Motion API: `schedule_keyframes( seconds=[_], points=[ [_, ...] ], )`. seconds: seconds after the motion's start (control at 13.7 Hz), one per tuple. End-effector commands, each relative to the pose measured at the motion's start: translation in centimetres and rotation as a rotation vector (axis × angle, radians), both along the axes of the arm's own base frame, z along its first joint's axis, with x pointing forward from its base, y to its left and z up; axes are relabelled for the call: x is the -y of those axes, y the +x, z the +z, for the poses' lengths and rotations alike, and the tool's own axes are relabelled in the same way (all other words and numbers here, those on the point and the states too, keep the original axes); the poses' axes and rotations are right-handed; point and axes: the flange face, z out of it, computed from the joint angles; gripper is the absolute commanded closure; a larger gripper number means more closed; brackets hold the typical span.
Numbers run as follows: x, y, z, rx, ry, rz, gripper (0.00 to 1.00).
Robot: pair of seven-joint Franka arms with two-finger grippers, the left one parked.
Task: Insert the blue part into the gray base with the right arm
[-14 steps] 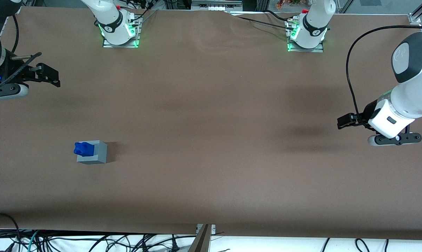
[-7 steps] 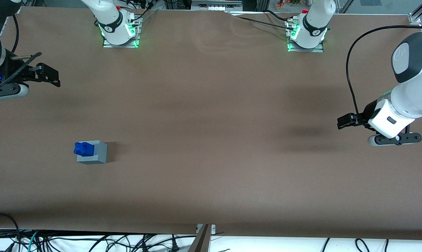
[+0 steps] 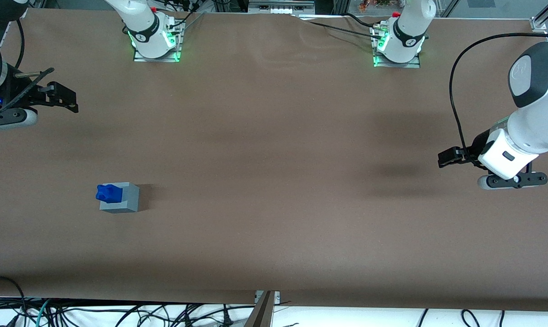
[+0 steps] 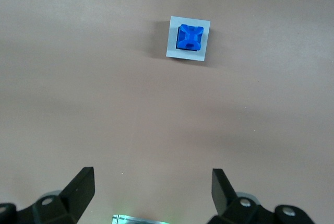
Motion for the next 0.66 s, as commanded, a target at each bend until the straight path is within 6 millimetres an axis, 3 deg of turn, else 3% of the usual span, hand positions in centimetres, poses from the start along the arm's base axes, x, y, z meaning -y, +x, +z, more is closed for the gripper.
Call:
schedule_keyframes(
  seconds=[0.0, 0.58],
  points=[
    [0.11, -0.25, 0.88, 0.0, -0.007, 0.013, 0.01],
    [0.0, -0.16, 1.08, 0.01, -0.004, 0.013, 0.01]
  ],
)
